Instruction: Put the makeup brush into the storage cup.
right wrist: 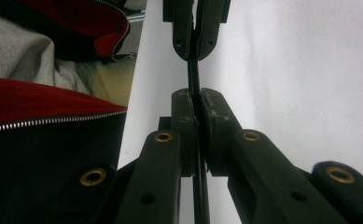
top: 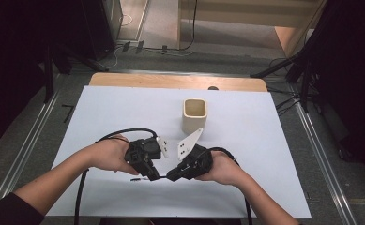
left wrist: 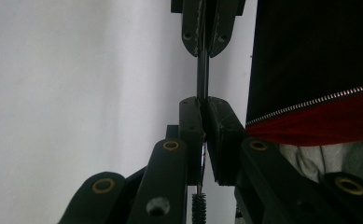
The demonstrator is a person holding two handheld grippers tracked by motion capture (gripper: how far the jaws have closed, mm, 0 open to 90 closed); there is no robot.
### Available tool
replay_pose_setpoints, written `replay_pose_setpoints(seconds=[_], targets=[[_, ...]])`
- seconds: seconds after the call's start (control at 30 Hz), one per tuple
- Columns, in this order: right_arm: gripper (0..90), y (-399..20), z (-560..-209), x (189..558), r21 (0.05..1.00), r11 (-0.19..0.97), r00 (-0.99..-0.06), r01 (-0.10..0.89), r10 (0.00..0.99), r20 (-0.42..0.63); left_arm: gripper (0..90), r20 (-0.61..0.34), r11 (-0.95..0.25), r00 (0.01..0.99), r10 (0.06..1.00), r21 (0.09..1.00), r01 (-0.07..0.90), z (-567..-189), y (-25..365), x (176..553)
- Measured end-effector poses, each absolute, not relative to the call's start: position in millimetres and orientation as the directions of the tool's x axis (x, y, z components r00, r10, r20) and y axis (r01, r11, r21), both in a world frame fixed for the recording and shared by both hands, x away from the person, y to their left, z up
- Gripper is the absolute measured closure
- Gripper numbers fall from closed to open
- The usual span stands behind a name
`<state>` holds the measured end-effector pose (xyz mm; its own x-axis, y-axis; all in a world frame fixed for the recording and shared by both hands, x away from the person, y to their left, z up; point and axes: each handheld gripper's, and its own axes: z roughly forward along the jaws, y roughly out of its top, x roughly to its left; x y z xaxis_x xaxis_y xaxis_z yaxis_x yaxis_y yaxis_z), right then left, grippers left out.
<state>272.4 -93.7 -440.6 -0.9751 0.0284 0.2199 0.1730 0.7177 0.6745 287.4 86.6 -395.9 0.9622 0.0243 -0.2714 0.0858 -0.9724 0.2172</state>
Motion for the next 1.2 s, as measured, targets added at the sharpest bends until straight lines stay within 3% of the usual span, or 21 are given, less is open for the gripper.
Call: replay_pose_setpoints(seconds=[0.37,0.4,0.43,0.53,0.7,0.93,1.2], targets=[[86.7,-94,-441,270,0.677,0.715,-0.975,0.172,0.026,0.22,84.3,-0.277,-0.971,0.961,0.022,0.223,0.086,-394,88,286],[86.7,-94,-441,270,0.681,0.713,-0.975,0.17,0.02,0.223,79.9,-0.275,-0.969,0.961,0.022,0.231,0.088,-394,88,286],[86.7,-94,-441,270,0.681,0.712,-0.973,0.174,0.019,0.228,69.0,-0.293,-0.962,0.956,0.018,0.255,0.096,-392,89,288],[86.7,-96,-441,270,0.686,0.708,-0.975,0.17,0.017,0.224,57.2,-0.284,-0.951,0.959,0.017,0.291,0.104,-390,90,289],[86.6,-101,-440,271,0.684,0.697,-0.968,0.215,0.059,0.245,45.0,-0.289,-0.928,0.956,0.054,0.339,0.155,-389,93,294],[86.6,-112,-444,271,0.682,0.677,-0.954,0.277,0.108,0.281,44.6,-0.277,-0.89,0.959,0.059,0.42,0.176,-389,102,299],[86.6,-125,-448,266,0.671,0.653,-0.933,0.352,0.187,0.308,44.6,-0.297,-0.832,0.944,0.147,0.48,0.28,-388,111,299]])
